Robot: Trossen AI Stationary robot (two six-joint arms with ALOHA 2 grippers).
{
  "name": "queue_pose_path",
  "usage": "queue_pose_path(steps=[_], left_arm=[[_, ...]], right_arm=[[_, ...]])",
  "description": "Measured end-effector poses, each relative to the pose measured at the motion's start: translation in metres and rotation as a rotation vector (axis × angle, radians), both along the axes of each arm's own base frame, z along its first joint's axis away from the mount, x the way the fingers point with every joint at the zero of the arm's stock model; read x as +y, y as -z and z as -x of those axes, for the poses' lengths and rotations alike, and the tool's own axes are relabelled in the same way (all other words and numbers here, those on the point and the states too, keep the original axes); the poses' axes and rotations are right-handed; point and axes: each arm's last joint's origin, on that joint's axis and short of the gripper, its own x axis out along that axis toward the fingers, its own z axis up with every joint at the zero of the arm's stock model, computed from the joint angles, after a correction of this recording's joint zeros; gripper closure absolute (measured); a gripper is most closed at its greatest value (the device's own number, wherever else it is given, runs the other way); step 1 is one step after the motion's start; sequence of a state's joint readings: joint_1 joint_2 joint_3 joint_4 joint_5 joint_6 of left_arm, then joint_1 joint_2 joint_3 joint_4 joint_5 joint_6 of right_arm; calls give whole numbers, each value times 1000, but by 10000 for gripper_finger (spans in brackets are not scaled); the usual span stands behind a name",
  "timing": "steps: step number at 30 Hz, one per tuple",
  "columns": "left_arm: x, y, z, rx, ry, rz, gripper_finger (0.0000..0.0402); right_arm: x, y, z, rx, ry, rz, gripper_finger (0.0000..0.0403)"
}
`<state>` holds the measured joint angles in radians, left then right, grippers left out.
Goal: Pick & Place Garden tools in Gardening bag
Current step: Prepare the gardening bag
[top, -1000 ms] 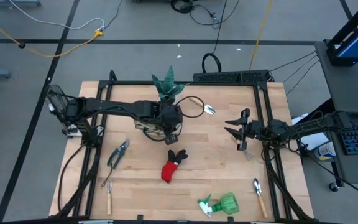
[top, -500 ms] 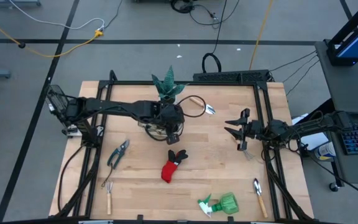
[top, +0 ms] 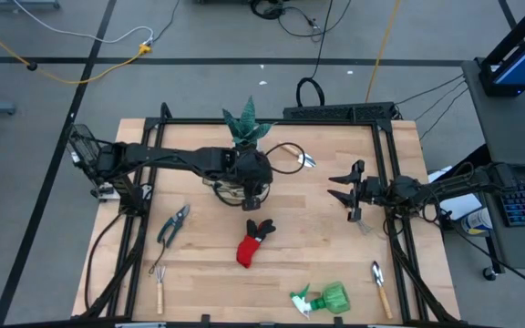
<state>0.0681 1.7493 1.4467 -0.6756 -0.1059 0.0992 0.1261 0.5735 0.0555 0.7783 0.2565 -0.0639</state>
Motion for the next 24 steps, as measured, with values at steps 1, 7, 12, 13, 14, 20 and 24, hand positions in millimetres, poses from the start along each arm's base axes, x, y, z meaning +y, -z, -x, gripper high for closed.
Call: queue_pose_path(steps=[1, 7, 12, 13, 14, 20, 24], left_arm=[[0, -1, -1, -9, 0, -1, 274], [0, -2, -3, -43, 1, -3, 253], [-1, -3, -3, -46, -13, 7, 252], [-1, -3, -3, -45, -13, 7, 252], [-1, -3, -3, -45, -10, 5, 252], [-1, -4, -3, -48, 4, -4, 252], [-4, -15, 1, -88, 13, -9, 252]], right_arm=[[0, 0, 0, 2, 0, 0, 228], [0, 0, 0, 5, 0, 1, 205], [0, 0, 0, 5, 0, 0, 203], [0, 0, 0, 5, 0, 1, 204], [0, 0, 0, 5, 0, 0, 206], [0, 0, 0, 5, -1, 0, 212], [0, 0, 0, 5, -2, 0, 211]])
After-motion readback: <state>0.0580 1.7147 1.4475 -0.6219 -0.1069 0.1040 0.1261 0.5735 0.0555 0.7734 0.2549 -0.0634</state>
